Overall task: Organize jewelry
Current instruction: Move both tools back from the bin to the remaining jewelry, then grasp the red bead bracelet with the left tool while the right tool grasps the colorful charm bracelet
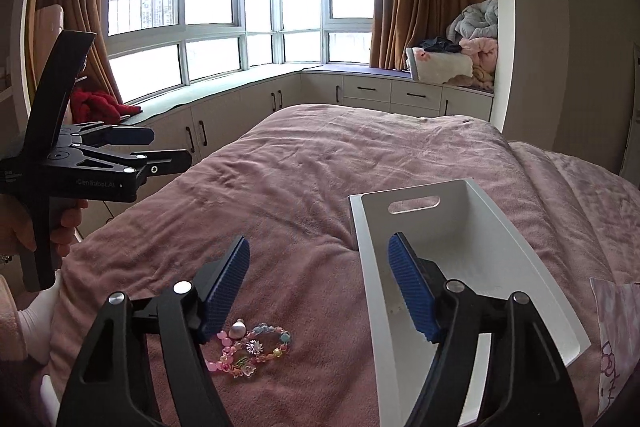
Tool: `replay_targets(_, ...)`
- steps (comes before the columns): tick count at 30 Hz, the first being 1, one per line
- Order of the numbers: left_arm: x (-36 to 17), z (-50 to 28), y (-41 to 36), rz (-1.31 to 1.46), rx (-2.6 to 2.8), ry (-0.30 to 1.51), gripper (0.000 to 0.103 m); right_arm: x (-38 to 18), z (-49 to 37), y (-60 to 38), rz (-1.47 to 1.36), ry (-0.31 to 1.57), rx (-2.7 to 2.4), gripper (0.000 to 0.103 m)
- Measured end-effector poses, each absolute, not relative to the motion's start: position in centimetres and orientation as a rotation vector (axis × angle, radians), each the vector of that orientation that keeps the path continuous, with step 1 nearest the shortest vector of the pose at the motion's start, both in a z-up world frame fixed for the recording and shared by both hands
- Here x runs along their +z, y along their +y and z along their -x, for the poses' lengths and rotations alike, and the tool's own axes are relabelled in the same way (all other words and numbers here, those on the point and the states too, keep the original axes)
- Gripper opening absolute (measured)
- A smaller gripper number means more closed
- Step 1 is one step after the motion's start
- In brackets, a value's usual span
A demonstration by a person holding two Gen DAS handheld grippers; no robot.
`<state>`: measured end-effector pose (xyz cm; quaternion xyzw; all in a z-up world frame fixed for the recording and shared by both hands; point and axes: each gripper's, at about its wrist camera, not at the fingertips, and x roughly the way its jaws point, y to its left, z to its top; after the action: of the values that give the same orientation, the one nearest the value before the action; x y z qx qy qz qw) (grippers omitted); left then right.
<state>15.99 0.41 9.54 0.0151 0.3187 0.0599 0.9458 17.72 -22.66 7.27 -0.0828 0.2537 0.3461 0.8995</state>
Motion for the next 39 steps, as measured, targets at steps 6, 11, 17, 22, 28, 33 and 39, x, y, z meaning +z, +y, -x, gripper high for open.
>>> replay_targets(6, 4.5, -13.1, 3.3, -0.016, 0.13, 0.685, 0.095, 4.2, -16.6, -19.0, 0.249, 0.592, 0.819, 0.064)
replay_targets(11, 0.7, -11.7, 4.1, -0.002, 0.118, 0.715, 0.095, 0.8, -16.0, -16.5, 0.364, 0.658, 0.833, 0.06)
replay_targets(17, -4.6, -11.4, 4.7, -0.018, 0.148, 0.818, 0.094, -3.8, -18.2, -15.6, 0.386, 0.823, 0.765, 0.047)
replay_targets(22, -7.5, -11.4, 5.3, -0.017, 0.147, 0.868, 0.082, -6.0, -19.5, -15.9, 0.37, 0.897, 0.716, 0.045)
replay_targets(28, -8.8, -11.7, 5.1, 0.003, 0.111, 0.895, 0.064, -8.0, -20.2, -15.5, 0.396, 0.964, 0.697, 0.036)
replay_targets(33, -9.3, -11.8, 4.9, 0.013, 0.107, 0.908, 0.049, -9.1, -21.0, -15.2, 0.353, 1.033, 0.706, 0.028)
replay_targets(39, -9.2, -11.4, 4.5, 0.009, 0.103, 0.887, 0.027, -9.1, -20.8, -14.8, 0.351, 1.05, 0.713, 0.016)
